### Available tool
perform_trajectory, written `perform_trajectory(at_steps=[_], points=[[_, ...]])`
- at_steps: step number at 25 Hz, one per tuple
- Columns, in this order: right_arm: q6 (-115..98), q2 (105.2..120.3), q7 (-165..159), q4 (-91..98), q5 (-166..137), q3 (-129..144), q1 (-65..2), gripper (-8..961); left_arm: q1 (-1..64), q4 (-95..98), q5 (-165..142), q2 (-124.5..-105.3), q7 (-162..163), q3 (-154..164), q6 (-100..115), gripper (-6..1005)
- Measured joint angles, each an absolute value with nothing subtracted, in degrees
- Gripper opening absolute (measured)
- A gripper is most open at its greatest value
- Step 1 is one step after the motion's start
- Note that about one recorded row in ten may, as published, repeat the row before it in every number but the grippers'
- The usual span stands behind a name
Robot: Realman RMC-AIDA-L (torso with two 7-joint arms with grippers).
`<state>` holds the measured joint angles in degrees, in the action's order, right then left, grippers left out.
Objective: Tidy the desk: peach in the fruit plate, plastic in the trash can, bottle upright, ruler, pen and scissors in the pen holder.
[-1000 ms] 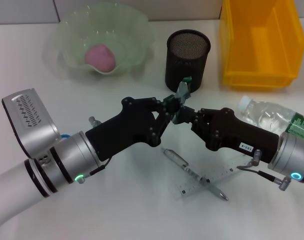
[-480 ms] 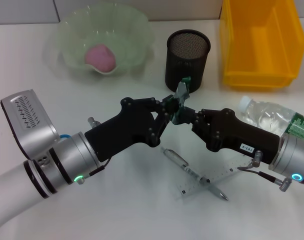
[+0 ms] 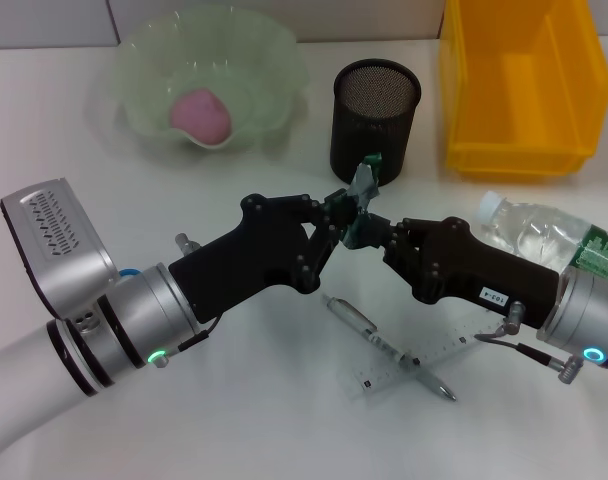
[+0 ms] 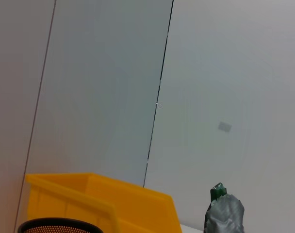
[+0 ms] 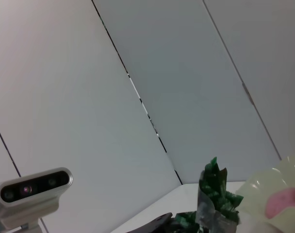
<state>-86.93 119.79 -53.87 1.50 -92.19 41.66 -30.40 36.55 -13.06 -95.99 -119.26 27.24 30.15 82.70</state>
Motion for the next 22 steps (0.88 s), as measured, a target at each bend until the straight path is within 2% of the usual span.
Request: perform_trajectory(at_steps=[15,22], points=[[-86.92,119.79,-53.87,1.49,-92.19,41.39,-30.48,-2,36.66,-12.63,-96.51,-119.26,27.16,29.91,82.77,31],[-86.86,119.79,-53.87,1.49,-92.18,41.16,-30.57,-2,36.71,-12.51,-96.53,-119.27,27.6,28.76,82.55,227]])
